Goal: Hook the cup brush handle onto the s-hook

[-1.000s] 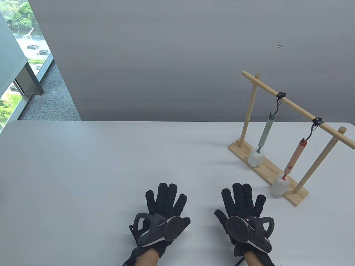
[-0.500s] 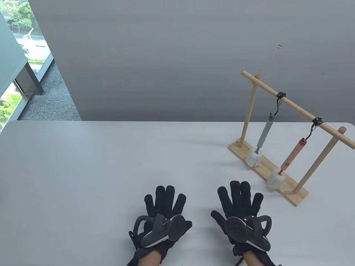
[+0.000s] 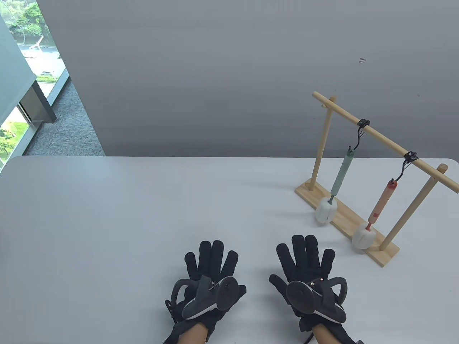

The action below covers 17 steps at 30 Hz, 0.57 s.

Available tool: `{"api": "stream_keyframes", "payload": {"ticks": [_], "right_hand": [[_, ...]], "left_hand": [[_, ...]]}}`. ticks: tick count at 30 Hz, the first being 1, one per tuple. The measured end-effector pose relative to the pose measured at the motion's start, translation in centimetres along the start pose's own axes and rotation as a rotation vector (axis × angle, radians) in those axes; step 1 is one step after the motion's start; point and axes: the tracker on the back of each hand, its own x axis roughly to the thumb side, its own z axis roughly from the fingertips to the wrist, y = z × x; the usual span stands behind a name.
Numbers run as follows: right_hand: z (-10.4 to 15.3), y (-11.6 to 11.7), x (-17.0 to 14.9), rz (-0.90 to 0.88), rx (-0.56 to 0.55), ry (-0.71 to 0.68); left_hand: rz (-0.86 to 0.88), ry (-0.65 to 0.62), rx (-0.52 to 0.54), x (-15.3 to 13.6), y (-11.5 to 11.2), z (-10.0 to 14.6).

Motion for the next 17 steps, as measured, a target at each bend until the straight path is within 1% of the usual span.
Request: {"api": "stream_keyframes", "payload": {"ticks": [17], "right_hand": [[0.1, 0.04, 0.13, 0.011, 0.056, 0.03]], "left_hand": [[0.006, -0.017, -0.042, 0.32, -0.22, 0.0]]}}
